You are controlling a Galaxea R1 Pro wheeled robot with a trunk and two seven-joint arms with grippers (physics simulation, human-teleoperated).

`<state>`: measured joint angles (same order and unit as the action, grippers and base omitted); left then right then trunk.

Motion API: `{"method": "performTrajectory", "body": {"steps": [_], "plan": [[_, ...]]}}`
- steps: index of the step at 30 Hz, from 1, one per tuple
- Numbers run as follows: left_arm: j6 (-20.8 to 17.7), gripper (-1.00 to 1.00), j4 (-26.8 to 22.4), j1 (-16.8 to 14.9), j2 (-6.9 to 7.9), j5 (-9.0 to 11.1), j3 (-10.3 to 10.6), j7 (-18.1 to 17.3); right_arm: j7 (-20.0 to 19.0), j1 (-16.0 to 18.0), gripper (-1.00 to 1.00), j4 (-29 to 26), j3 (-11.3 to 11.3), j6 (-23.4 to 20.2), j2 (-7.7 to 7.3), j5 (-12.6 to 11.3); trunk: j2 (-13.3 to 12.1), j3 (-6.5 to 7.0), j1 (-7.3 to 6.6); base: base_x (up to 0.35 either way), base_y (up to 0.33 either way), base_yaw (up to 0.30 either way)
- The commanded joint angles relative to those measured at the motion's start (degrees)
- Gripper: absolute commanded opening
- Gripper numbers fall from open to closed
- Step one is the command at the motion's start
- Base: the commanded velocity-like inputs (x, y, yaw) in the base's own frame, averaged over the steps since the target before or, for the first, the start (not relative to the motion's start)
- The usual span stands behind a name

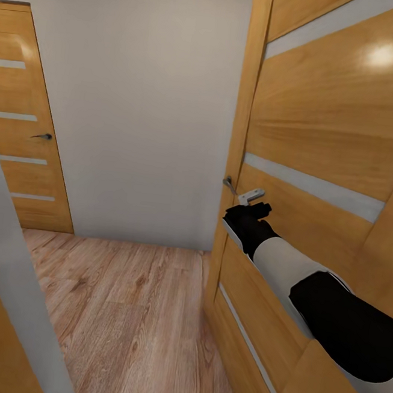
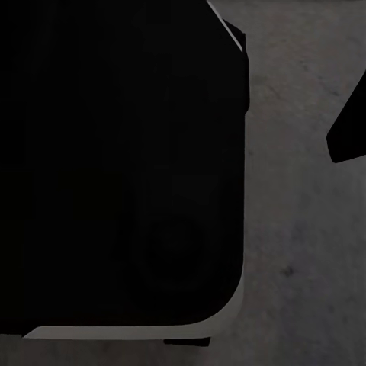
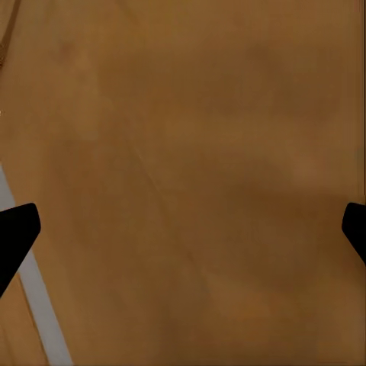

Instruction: Move the two storage containers from the living room to the garage. In the garage, place one container on the floor and stack the other container on top of it (either order is fine).

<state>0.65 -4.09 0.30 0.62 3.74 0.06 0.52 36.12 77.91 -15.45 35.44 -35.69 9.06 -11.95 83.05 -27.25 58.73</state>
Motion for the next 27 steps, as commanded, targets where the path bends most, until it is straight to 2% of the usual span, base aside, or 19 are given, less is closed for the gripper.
{"method": "performTrajectory", "body": {"steps": [1, 7, 9, 11, 21, 27], "plan": [[0.05, 1.0, -0.12, 0.05, 0.0, 0.4, 0.03, 0.06, 0.46, 0.04, 1.0, -0.05, 0.13, -0.86, -1.79, -0.01, 0.03, -0.05, 0.0, 0.0, 0.0, 0.0], [0.05, 1.0, -0.12, 0.05, 0.0, 0.4, 0.05, 0.04, 0.51, 0.05, 1.0, -0.57, 0.21, -1.23, -1.23, -0.01, 0.03, -0.05, 0.0, 0.0, 0.0, 0.0], [0.05, 1.0, -0.12, 0.05, -0.02, 0.4, 0.05, 0.06, 0.53, 0.05, 1.0, -0.67, 0.22, -1.56, 0.4, -0.01, 0.03, -0.05, 0.0, 0.0, 0.0, 0.0], [0.05, 1.0, -0.12, 0.05, -0.01, 0.4, 0.07, 0.05, 0.51, 0.05, 1.0, -0.7, 0.19, -1.69, 0.94, -0.01, 0.03, -0.05, 0.0, 0.0, 0.0, 0.0], [0.05, 1.0, -0.12, 0.05, 0.0, 0.4, 0.12, 0.01, 0.36, 0.05, 1.0, -1.11, 0.2, -1.92, 0.94, -0.16, 0.03, -0.05, 0.0, 0.0, 0.0, 0.0], [0.05, 1.0, -0.2, 0.05, -0.02, 0.4, 0.12, 0.04, 0.03, 0.05, 1.0, -5.37, -0.2, -1.93, 0.94, -1.52, 0.03, -0.05, 0.0, 0.0, 0.0, 0.0]]}}
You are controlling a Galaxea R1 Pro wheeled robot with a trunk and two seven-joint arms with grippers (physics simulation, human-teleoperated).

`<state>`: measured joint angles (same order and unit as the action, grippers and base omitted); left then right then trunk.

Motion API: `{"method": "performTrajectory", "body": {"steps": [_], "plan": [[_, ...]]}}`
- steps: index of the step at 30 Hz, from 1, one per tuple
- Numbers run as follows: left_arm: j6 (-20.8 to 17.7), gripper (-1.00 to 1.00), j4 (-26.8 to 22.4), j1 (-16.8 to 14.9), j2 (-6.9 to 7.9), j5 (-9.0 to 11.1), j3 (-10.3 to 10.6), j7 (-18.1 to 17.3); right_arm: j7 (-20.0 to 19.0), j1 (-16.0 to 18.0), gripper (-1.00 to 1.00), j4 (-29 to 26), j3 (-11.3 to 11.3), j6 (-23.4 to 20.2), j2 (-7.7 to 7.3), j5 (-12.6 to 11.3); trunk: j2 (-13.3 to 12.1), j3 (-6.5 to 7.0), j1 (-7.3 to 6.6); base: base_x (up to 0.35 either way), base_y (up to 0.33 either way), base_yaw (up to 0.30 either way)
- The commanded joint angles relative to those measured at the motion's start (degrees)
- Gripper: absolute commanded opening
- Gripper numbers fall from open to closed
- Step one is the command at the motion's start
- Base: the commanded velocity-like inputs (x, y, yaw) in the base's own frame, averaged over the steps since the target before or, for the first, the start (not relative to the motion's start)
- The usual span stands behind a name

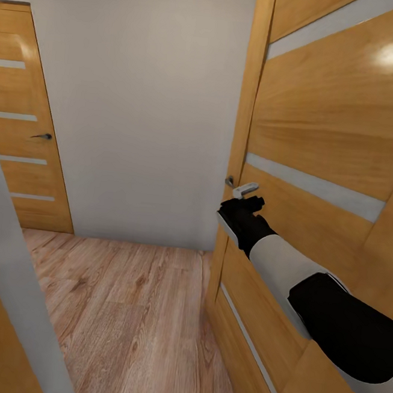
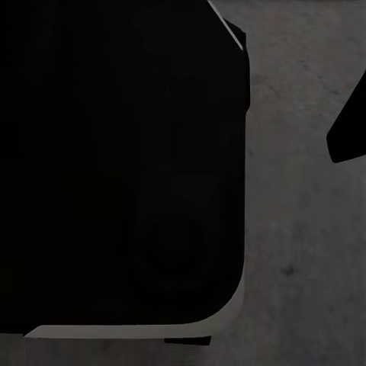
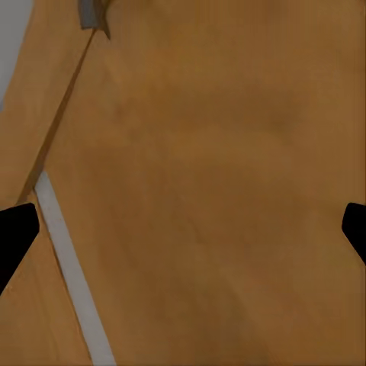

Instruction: Move the two storage containers from the living room to the garage. In the garage, place one container on the floor and stack the other container on top of it (either order is fine).

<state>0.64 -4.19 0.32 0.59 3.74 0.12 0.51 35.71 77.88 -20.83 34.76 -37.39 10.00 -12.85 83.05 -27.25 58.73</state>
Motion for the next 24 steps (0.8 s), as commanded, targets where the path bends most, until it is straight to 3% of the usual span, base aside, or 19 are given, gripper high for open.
{"method": "performTrajectory", "body": {"steps": [1, 5, 8, 15, 24], "plan": [[0.07, 1.0, -0.11, 0.03, 0.01, 0.39, 0.05, 0.07, 0.2, 0.07, 1.0, -1.14, 0.36, -0.13, 0.0, -2.79, 0.03, -0.05, 0.0, 0.0, 0.0, 0.0], [0.07, 1.0, -0.54, 0.03, 0.02, 0.39, 0.0, 0.07, -0.04, -0.05, 1.0, -3.25, 0.36, -0.04, 0.0, -7.35, 0.03, -0.05, 0.0, 0.0, 0.0, 0.0], [0.07, 1.0, -0.96, 0.03, 0.02, 0.39, -0.03, 0.05, -0.93, -0.31, 1.0, -5.28, 0.31, -0.09, 0.0, -9.4, 0.03, -0.05, 0.0, 0.0, 0.0, 0.0], [0.07, 1.0, -1.16, 0.03, 0.02, 0.39, -0.04, 0.1, -10.06, -0.83, 1.0, -6.54, 0.22, 0.48, 0.0, -16.08, 0.03, -0.05, 0.0, 0.0, 0.0, 0.0], [0.05, 1.0, -1.14, 0.03, -0.13, 0.39, 0.02, 0.04, -12.89, -0.86, 1.0, -6.92, 0.36, 0.56, 0.0, -17.43, 0.03, -0.05, 0.0, 0.055, 0.0, 0.0]]}}
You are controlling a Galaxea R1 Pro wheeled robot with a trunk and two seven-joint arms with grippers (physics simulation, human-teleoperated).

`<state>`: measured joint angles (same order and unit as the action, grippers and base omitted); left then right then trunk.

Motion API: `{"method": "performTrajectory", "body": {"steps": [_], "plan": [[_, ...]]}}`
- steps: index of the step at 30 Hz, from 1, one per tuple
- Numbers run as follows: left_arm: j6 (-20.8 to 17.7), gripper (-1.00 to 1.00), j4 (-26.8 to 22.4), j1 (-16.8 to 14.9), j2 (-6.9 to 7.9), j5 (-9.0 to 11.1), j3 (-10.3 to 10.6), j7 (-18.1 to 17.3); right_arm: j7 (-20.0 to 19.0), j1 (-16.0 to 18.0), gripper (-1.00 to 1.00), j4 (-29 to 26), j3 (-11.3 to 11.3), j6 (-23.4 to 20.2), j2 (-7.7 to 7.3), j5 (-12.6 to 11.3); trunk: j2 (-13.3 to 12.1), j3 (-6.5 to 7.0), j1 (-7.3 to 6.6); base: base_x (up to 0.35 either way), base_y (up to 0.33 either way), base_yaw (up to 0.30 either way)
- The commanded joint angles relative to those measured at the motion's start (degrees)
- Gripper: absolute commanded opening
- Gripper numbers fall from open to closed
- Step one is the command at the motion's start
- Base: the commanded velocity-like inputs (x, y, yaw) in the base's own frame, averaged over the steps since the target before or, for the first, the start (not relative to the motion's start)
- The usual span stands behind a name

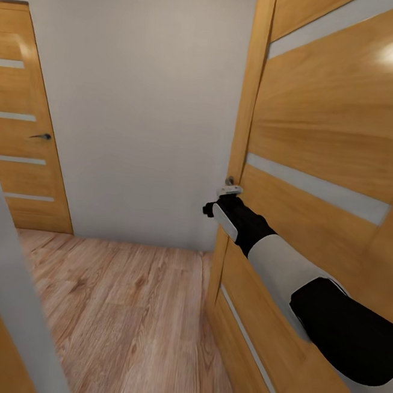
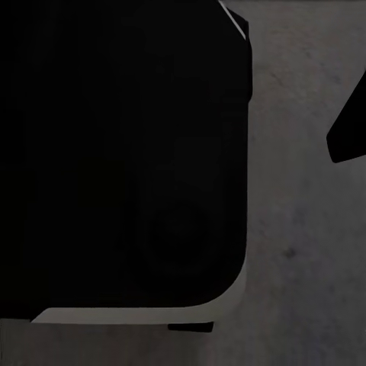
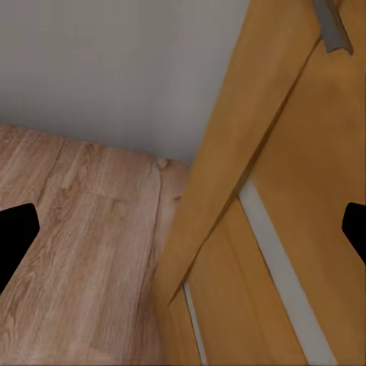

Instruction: Move the two storage containers from the living room to the garage. In the garage, place one container on the floor and stack the other container on top of it (either order is fine).

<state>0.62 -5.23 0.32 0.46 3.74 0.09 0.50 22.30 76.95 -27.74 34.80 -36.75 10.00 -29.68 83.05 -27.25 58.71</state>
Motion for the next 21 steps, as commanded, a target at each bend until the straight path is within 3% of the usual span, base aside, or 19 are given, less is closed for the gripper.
{"method": "performTrajectory", "body": {"steps": [1, 15, 21], "plan": [[0.04, 1.0, -0.08, 0.03, -0.01, 0.36, 0.06, 0.04, 0.47, 0.08, 1.0, -0.02, 0.34, -0.06, 0.0, -0.62, 0.03, -0.05, 0.02, 0.241, 0.0, 0.0], [0.0, 1.0, -0.04, 0.03, -0.11, 0.31, 0.17, 0.02, 0.78, 0.1, 1.0, 0.0, 0.46, -0.42, 0.0, -0.06, 0.03, -0.05, 0.02, 0.305, 0.0, 0.0], [0.05, 1.0, -0.04, 0.03, -0.04, 0.31, 0.17, 0.02, 1.52, 0.13, 1.0, 0.01, 0.71, -0.51, 0.0, 0.13, 0.03, -0.05, 0.02, 0.122, 0.0, 0.0]]}}
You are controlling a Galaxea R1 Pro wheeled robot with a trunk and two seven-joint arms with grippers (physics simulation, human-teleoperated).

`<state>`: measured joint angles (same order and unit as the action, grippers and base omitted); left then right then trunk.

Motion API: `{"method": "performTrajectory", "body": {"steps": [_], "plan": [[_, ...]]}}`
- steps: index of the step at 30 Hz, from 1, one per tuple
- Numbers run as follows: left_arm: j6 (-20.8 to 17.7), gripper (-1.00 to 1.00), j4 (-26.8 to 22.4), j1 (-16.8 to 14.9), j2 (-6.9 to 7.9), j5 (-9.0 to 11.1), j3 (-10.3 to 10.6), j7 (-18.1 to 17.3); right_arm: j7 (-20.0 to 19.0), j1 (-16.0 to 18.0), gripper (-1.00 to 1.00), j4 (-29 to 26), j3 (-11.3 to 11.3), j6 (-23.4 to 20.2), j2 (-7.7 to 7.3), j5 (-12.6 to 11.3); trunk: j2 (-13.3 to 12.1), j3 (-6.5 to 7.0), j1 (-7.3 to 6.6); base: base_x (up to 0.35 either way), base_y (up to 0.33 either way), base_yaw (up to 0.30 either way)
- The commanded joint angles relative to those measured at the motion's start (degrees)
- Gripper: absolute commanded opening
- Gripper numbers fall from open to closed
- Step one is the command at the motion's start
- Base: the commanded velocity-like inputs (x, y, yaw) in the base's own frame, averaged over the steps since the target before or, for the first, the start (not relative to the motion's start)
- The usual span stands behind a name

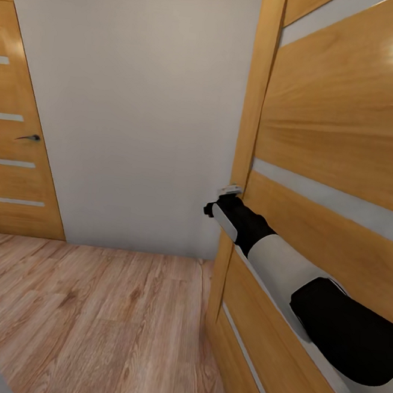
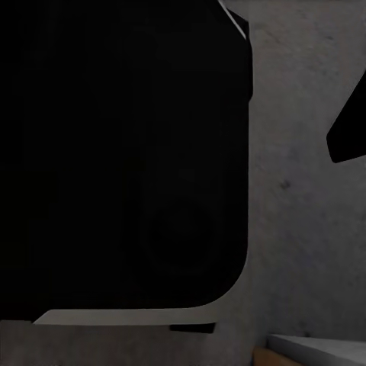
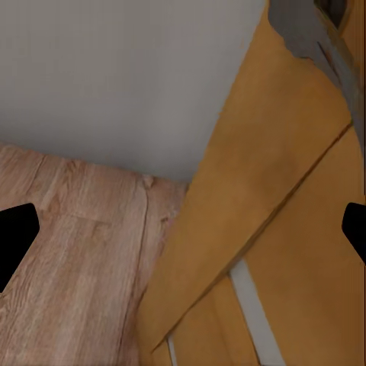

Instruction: Move the two storage containers from the living room to the garage. In the garage, place one container on the floor and stack the other container on top of it (either order is fine).

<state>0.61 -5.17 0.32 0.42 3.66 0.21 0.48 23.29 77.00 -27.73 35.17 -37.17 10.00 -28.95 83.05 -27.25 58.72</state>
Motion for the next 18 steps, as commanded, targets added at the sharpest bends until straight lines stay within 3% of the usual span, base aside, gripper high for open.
{"method": "performTrajectory", "body": {"steps": [1, 4, 8, 10, 16, 18], "plan": [[0.08, 1.0, -0.1, 0.03, -0.01, 0.39, 0.06, 0.05, 1.03, 0.08, 1.0, 0.01, 0.37, -0.09, 0.0, -0.6, 0.03, -0.05, 0.01, 0.026, 0.0, 0.0], [0.08, 1.0, -0.1, 0.03, -0.05, 0.39, 0.06, 0.05, 3.73, 0.08, 1.0, 0.03, 0.46, -0.12, 0.0, -0.59, 0.03, -0.05, 0.01, 0.01, 0.0, 0.0], [0.09, 1.0, -0.14, 0.03, -0.07, 0.39, 0.06, 0.05, 11.36, 0.04, 1.0, 0.92, 0.58, -0.46, 0.0, -0.59, 0.03, -0.05, 0.01, 0.002, 0.0, 0.0], [0.09, 1.0, -0.16, 0.03, -0.07, 0.39, 0.06, 0.05, 13.07, 0.06, 1.0, 1.66, 0.65, -0.54, 0.0, -0.47, 0.03, -0.05, 0.01, 0.0, 0.0, 0.0], [0.1, 1.0, -0.18, 0.03, -0.07, 0.39, 0.06, 0.05, 15.66, 0.07, 1.0, 6.8, 0.81, -0.14, 0.0, 2.76, 0.03, -0.05, 0.01, 0.0, 0.0, 0.0], [0.1, 1.0, -0.19, 0.03, -0.07, 0.39, 0.06, 0.05, 16.28, 0.08, 1.0, 8.48, 0.78, -0.15, 0.0, 4.99, 0.03, -0.05, 0.01, 0.0, 0.0, 0.0]]}}
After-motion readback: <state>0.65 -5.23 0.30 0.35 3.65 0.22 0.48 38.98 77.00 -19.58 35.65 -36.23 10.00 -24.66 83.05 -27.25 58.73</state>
